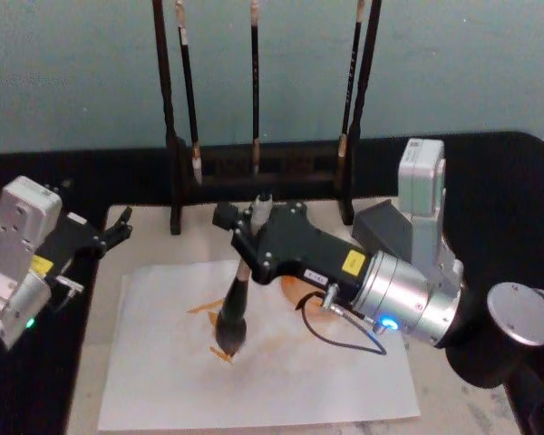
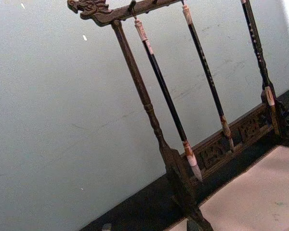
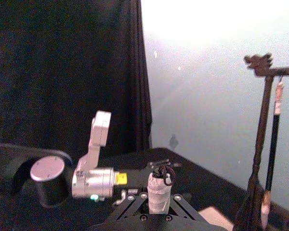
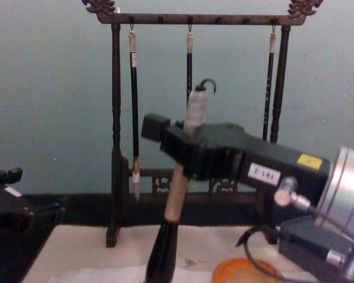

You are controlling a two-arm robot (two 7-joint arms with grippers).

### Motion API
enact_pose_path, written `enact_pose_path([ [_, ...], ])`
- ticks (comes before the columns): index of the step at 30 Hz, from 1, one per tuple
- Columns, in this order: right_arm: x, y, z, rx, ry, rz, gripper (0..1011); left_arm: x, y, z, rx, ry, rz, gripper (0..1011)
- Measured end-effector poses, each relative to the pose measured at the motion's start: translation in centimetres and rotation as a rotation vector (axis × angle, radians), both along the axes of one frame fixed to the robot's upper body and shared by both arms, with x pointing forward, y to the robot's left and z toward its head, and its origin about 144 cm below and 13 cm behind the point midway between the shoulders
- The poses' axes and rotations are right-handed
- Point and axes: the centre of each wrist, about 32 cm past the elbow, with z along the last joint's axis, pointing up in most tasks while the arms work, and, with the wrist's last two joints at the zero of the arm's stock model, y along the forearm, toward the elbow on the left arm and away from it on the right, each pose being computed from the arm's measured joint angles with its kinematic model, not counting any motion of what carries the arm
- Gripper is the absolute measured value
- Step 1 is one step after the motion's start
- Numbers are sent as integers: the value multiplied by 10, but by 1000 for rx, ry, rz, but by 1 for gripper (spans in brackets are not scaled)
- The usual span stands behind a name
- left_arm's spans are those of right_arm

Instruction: Pick up the brush from the inkstone, write on the paper, then place the brush back to its original position.

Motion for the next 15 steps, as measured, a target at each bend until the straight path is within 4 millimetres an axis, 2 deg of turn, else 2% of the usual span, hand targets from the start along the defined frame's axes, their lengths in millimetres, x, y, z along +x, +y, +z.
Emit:
enact_pose_path([
  [15, 15, -12, 20, 131, 39, -103, 0, 0, 0, 0, 0, 0, 0, 1010],
])
